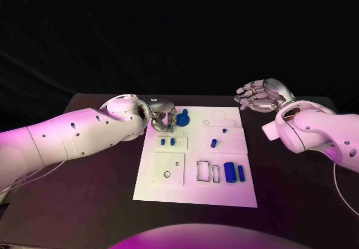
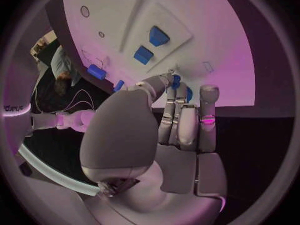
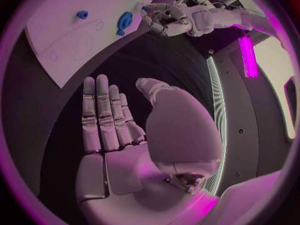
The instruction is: Assemble the parts on the task board
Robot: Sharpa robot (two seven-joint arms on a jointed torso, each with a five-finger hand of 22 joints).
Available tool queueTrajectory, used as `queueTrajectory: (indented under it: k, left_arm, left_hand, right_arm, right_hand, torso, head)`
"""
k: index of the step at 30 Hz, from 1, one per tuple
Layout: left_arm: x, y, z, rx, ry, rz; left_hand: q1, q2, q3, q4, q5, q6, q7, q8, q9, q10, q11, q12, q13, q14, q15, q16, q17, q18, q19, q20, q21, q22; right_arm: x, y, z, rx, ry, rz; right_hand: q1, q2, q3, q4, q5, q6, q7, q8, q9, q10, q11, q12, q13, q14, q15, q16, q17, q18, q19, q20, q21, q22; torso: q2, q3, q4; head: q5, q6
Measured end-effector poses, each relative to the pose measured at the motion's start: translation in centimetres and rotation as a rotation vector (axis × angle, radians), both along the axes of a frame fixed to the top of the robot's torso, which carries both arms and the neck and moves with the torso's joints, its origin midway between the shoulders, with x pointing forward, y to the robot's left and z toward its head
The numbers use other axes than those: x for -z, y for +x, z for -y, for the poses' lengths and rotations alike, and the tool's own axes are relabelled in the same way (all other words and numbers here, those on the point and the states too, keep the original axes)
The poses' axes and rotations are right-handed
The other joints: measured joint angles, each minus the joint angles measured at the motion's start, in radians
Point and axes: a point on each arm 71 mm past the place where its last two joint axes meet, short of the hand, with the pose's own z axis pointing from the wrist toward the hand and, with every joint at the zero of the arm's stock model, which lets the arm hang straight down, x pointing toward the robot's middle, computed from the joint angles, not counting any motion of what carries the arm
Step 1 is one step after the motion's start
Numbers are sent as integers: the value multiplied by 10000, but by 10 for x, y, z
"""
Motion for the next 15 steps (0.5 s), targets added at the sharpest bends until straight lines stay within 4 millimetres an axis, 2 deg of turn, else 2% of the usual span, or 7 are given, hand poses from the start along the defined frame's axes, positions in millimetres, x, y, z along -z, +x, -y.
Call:
queueTrajectory:
  k: [15]
  left_arm:
    - [1,-2,3,98,-8,-241]
  left_hand:
    - [37,35,0,0,-10,0,0,-21,5,1,-2,-53,-1,0,0,0,0,0,0,0,-2,-1]
  right_arm:
    - [0,0,1,8,0,21]
  right_hand:
    - [0,0,0,0,0,0,0,0,-23,0,0,0,-37,0,0,0,0,-1,37,37,0,-31]
  torso:
    - [1,-5,6]
  head:
    - [19,-26]
